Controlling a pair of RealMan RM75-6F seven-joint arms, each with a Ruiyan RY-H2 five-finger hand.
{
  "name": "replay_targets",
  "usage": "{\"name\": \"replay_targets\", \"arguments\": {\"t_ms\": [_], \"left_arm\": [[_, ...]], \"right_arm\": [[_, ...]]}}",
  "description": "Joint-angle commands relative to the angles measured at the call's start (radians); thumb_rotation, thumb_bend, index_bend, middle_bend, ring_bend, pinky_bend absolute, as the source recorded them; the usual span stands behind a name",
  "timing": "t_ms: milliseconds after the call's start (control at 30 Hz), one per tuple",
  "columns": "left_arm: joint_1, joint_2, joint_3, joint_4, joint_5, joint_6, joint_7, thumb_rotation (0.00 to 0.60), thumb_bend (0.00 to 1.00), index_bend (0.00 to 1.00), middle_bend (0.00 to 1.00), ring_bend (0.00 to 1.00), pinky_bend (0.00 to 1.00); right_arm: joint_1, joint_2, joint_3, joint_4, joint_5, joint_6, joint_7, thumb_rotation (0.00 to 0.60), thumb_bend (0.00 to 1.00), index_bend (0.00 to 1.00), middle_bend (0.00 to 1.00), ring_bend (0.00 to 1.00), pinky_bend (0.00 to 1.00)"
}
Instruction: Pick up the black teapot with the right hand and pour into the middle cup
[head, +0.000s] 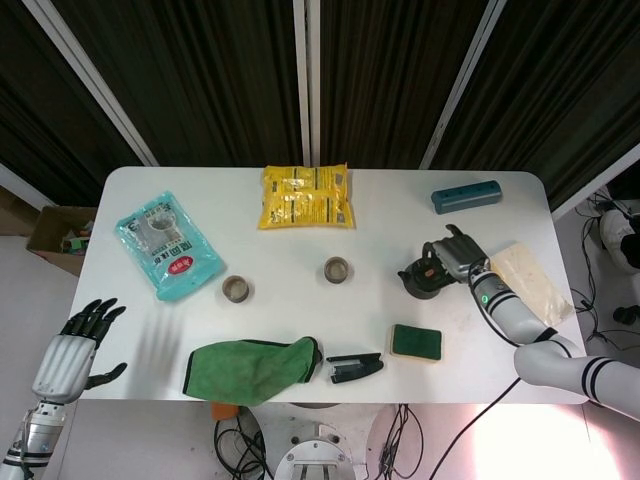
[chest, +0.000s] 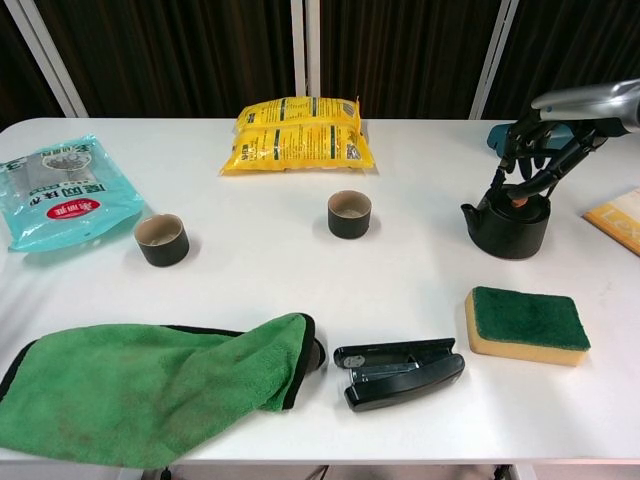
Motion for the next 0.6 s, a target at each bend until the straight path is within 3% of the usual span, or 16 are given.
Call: {"name": "replay_targets", "arguments": {"t_ms": [33,600], "left_arm": [[0.000,-0.001,0.000,0.002,0.000,0.000,-0.001,0.600,0.13,0.16,0.09,0.07,0.22],[0.003,-0.003,0.000,0.012,-0.005,-0.001,-0.009,0.600,0.13,0.16,0.09,0.07,0.22]], "right_arm": [[0.005,0.001,-0.006,0.000,0.009,-0.006,-0.005,0.339,0.09,0.44,0.47,0.37,0.00],[0.017,-0.001,-0.013,-0.001,0.024,-0.031,0.033,0.339,0.09,0.45,0.47,0.39,0.00]]}}
